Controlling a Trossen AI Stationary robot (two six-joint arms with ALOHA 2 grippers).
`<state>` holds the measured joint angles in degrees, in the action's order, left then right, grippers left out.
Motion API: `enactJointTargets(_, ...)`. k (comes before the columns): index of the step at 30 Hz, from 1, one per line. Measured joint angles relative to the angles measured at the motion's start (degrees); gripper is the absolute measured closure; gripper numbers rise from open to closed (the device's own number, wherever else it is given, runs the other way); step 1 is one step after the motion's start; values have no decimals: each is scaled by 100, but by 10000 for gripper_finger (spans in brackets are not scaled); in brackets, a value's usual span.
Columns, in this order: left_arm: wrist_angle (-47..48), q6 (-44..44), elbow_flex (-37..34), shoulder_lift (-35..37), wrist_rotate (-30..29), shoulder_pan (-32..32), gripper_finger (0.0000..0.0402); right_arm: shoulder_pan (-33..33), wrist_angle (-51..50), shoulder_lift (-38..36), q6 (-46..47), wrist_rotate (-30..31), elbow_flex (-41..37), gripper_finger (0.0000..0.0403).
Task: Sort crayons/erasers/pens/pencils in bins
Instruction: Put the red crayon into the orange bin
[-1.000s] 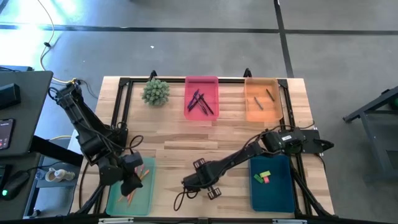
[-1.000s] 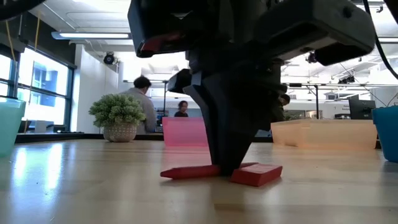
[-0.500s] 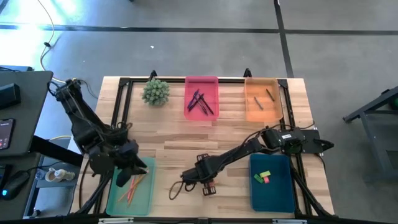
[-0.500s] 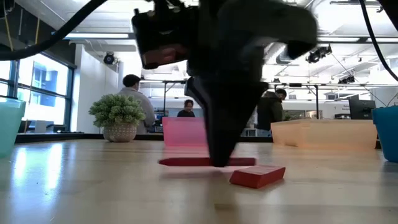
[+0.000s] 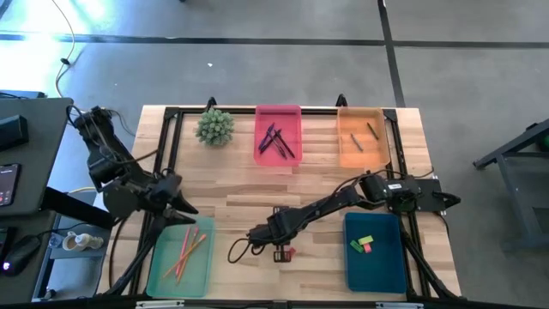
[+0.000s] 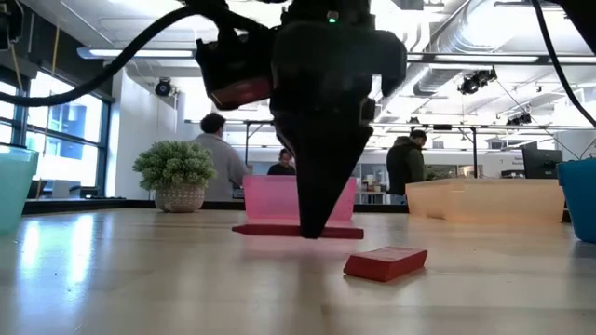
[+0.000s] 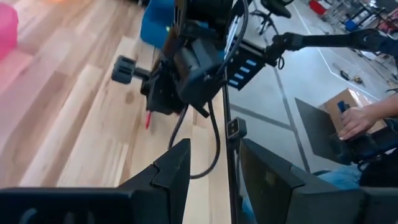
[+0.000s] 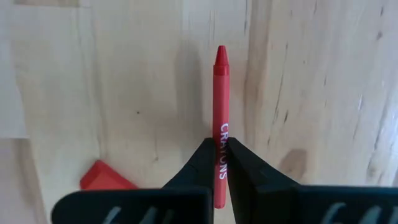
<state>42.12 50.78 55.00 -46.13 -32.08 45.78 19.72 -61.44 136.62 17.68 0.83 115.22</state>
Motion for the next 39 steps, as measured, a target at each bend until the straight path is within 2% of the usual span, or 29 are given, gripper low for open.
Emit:
enactJointTargets(6,6,-305,0,206,-78,0,275,-49,-34,-188,83,103,9,398)
enactJointTargets(13,8,-679,0,221,-207,0,275,-169,-247,-518,199,573,11,398)
enactJointTargets(18,8,-942,0,206,-489,-75,275,-280,-834,-818,184,1078,11,398)
enactJointTargets(21,8,-1082,0,208,-704,-313,275,-382,-1193,-1039,178,1451,11,398)
enactJointTargets(25,8,-1360,0,225,-711,-780,275,-569,-1414,-1293,124,1838,16,398)
enactJointTargets(34,4,-1789,0,228,-507,-1731,275,-1062,-2216,-1703,-195,2501,20,398)
enactJointTargets(39,3,-1916,-2,232,-193,-2166,275,-1299,-2775,-1901,-225,2887,20,398)
